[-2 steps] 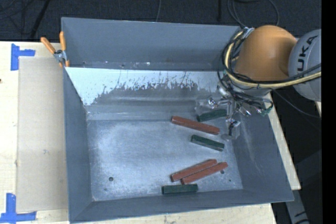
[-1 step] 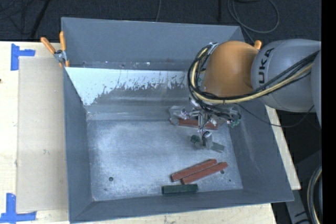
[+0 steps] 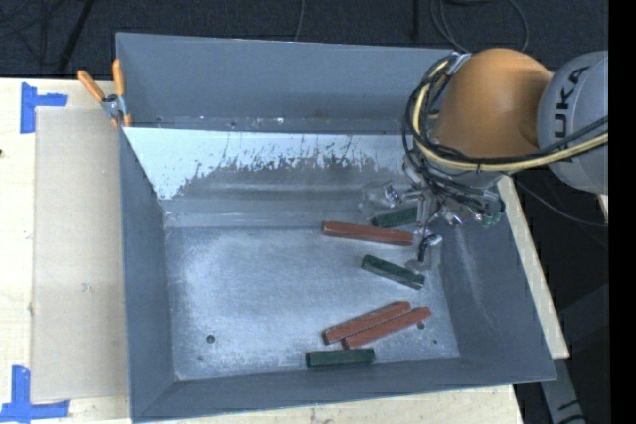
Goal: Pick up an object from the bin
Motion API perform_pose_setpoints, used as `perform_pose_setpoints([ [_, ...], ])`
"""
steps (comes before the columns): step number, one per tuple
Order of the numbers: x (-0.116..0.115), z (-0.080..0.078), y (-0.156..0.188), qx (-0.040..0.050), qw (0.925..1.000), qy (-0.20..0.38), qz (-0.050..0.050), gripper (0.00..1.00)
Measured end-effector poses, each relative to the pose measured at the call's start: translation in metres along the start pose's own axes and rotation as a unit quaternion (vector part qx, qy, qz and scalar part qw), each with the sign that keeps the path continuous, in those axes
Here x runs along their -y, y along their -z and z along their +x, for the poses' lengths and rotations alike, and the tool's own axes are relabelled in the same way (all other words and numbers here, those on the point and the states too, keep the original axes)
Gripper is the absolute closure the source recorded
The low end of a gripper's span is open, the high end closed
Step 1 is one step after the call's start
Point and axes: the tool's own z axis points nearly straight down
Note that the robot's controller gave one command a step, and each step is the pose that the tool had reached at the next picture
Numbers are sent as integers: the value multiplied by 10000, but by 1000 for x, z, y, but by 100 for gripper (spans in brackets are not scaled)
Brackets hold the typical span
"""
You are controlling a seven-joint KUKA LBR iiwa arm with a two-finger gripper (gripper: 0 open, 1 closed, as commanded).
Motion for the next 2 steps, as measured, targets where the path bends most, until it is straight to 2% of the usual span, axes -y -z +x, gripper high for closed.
perform_pose_setpoints([
  [1, 23, -8, 64, 3, 9916, 1297, -5, 0],
  [2, -34, 7, -31, -55, 9877, 1563, -77, 0],
])
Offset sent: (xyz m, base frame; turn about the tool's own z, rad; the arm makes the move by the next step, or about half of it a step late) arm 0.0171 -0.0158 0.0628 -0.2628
